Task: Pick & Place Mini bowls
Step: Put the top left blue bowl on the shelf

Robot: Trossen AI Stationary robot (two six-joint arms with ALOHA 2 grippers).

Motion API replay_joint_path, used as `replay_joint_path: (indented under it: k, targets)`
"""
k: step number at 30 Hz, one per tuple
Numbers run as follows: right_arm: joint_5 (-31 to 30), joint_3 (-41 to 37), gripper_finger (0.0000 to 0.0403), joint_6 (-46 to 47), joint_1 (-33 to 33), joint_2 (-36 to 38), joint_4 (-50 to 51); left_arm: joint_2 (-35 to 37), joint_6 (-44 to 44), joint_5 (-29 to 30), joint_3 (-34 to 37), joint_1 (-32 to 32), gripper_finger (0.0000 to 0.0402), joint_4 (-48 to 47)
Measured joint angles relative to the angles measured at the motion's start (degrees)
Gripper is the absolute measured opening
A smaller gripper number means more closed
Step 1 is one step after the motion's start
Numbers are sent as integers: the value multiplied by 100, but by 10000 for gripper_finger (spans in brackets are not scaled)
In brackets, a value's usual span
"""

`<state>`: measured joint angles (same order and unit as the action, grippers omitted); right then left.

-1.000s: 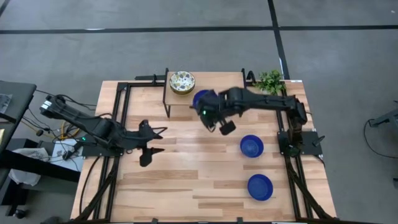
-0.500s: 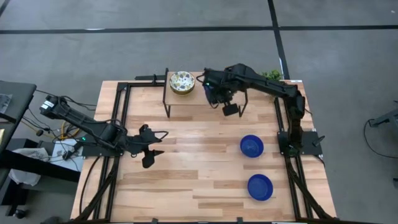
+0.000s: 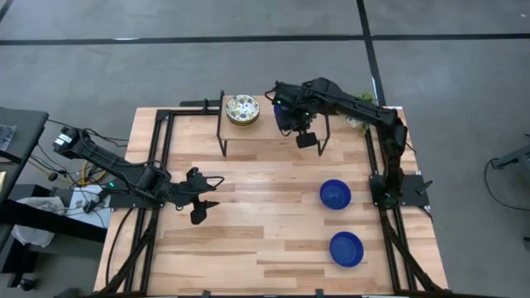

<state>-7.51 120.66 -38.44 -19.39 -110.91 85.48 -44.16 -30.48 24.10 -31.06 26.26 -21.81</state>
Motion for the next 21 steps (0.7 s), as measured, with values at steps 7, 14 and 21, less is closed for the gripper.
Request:
replay_joint_path:
  k: [7, 14, 21]
  targets:
    - [7, 0, 0, 88, -102, -13, -144, 0, 15, 0, 5, 0, 253, 27]
    - [-41, -9, 0, 247, -83, -360, -10, -2, 15, -3, 5, 2, 253, 47]
    - [-107, 1, 0, 372, -199, -463, -130, -2, 17, -359, 3, 4, 253, 74]
